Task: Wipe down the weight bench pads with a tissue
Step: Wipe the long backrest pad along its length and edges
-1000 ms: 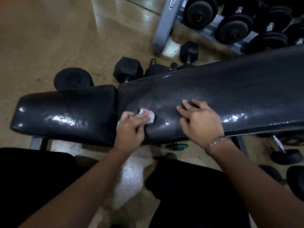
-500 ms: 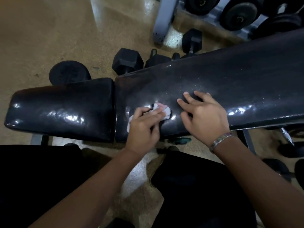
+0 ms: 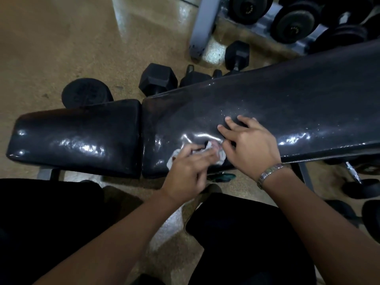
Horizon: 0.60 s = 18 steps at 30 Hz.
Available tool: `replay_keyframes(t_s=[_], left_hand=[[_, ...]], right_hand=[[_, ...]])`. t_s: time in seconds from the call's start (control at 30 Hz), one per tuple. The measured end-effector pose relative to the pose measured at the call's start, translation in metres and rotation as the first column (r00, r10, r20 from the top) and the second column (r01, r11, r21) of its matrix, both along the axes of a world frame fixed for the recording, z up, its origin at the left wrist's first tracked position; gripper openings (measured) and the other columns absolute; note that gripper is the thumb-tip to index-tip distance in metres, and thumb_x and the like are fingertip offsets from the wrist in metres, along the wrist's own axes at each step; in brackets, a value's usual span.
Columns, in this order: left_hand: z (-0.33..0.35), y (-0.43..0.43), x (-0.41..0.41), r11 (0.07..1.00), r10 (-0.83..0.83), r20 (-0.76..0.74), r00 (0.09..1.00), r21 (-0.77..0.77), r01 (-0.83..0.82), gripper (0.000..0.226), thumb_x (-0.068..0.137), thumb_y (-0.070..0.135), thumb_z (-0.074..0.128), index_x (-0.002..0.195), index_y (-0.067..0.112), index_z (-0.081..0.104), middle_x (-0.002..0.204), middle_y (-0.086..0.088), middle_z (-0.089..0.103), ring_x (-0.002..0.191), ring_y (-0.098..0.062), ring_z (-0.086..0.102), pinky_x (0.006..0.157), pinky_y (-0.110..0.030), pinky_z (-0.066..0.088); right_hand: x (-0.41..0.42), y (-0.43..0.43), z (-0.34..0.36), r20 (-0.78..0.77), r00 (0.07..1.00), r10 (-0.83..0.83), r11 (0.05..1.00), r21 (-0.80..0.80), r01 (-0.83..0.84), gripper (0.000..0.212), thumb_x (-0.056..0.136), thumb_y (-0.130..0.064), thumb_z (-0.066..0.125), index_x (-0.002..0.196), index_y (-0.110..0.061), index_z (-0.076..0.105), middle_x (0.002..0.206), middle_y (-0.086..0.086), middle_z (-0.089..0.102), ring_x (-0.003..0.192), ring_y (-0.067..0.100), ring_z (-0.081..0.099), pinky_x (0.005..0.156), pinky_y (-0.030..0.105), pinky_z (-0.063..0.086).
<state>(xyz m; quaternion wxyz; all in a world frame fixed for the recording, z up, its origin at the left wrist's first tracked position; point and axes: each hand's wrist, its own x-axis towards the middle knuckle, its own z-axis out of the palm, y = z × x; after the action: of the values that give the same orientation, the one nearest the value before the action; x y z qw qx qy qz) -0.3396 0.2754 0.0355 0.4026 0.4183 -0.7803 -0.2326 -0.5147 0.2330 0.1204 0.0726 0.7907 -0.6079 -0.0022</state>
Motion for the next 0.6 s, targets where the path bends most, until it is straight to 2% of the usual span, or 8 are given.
replay_keyframes(t_s=[0.13, 0.23, 0.3, 0.43, 0.6], left_hand=[[-0.018, 0.004, 0.035, 0.984, -0.149, 0.104, 0.983, -0.087, 0.158, 0.051, 0.078, -0.010, 0.064, 0.122, 0.013, 0.072, 0.133, 0.005, 0.065, 0.111, -0.025, 0.053, 0.102, -0.020, 0.040], [-0.024, 0.004, 0.050, 0.981, -0.140, 0.140, 0.980, -0.117, 0.157, 0.044, 0.085, -0.006, 0.058, 0.122, 0.014, 0.073, 0.133, 0.007, 0.065, 0.110, -0.027, 0.056, 0.104, -0.025, 0.043], [-0.025, 0.005, 0.054, 0.986, -0.091, 0.105, 0.990, -0.132, 0.104, 0.038, 0.092, 0.001, 0.051, 0.119, 0.014, 0.074, 0.131, 0.007, 0.067, 0.109, -0.026, 0.057, 0.102, -0.028, 0.046], [-0.024, -0.002, 0.044, 0.997, 0.075, -0.015, 0.997, -0.035, -0.075, 0.036, 0.087, -0.003, 0.062, 0.114, 0.017, 0.077, 0.128, 0.008, 0.069, 0.101, -0.024, 0.060, 0.093, -0.029, 0.049], [-0.012, -0.060, 0.027, 0.947, 0.316, -0.036, 0.948, 0.075, -0.312, 0.033, 0.085, 0.002, 0.062, 0.108, 0.019, 0.079, 0.118, 0.009, 0.073, 0.091, -0.022, 0.056, 0.081, -0.030, 0.053]], right_hand=[[-0.002, -0.001, 0.003, -0.009, 1.000, -0.002, 1.000, 0.026, 0.002, 0.043, 0.088, -0.036, 0.043, 0.122, -0.029, 0.068, 0.132, -0.005, 0.063, 0.126, 0.021, 0.053, 0.109, 0.041, 0.041], [-0.002, 0.001, 0.004, 0.002, 1.000, -0.016, 0.999, 0.049, 0.015, 0.043, 0.089, -0.036, 0.042, 0.124, -0.030, 0.067, 0.134, -0.006, 0.061, 0.129, 0.020, 0.051, 0.111, 0.041, 0.039], [-0.002, 0.000, 0.004, 0.013, 1.000, -0.017, 0.998, 0.058, 0.016, 0.044, 0.089, -0.036, 0.042, 0.125, -0.030, 0.066, 0.135, -0.006, 0.060, 0.130, 0.020, 0.050, 0.112, 0.041, 0.038], [-0.001, -0.001, 0.004, 0.022, 0.999, -0.035, 0.999, 0.037, 0.034, 0.041, 0.087, -0.035, 0.045, 0.120, -0.031, 0.069, 0.132, -0.006, 0.063, 0.127, 0.020, 0.053, 0.110, 0.041, 0.041], [0.001, 0.000, 0.005, 0.034, 0.998, -0.050, 0.998, 0.044, 0.049, 0.040, 0.086, -0.034, 0.048, 0.118, -0.030, 0.070, 0.131, -0.007, 0.064, 0.127, 0.020, 0.053, 0.109, 0.041, 0.042]])
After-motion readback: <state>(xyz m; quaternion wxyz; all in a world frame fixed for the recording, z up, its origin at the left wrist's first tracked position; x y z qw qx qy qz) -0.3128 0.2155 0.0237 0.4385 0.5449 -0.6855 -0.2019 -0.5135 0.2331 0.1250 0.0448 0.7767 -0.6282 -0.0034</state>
